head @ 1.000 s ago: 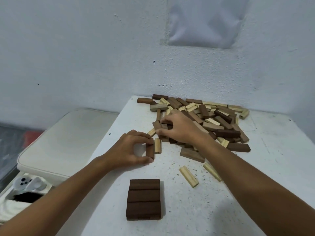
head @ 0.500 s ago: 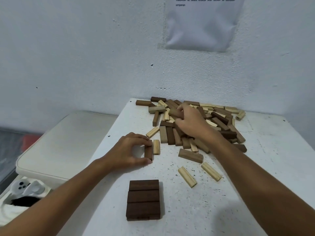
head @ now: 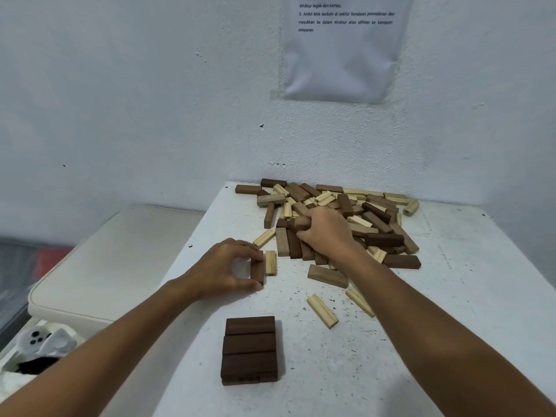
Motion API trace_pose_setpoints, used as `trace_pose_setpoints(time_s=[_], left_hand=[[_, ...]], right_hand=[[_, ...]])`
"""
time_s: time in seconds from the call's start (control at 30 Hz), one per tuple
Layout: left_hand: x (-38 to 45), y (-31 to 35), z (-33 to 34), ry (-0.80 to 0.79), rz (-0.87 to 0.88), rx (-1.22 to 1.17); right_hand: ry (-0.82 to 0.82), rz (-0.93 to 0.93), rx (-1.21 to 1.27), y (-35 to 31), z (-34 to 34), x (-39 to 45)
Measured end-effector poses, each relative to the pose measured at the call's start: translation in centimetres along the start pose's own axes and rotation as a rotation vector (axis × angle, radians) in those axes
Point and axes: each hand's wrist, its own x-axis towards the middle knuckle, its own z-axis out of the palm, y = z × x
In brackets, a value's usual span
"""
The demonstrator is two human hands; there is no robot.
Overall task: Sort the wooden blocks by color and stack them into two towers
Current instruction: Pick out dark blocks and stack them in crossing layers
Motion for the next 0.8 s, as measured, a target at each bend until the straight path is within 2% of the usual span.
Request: trace_pose_setpoints(time_s=[0.1,0.2,0.47,0.67,0.8], left_hand=[[0.3,0.0,-0.2,0.004,-0.016,-0.01],[0.3,0.5,-1.0,0.044,-0.043,-0.063],[-1.3,7.2,-2.1,0.077,0.048,-0.128],[-5.0,13.6,1.3,0.017,0.048,-0.149],[-7.9,16.1,4.5,-0.068,0.054,-0.1]], right_hand=[[0.034,-0.013,0.063,-0.6,-0.4,-0.3],[0.071,0.007,0.235,-0.8,-1.3,-1.4],[-0.019,0.076,0.524,-1.1,-6.0,-9.9],[-0.037,0.259,0.394,1.4,-7.5,-17.4],[-0.156,0.354,0.254,2.9,-7.3,-21.9]])
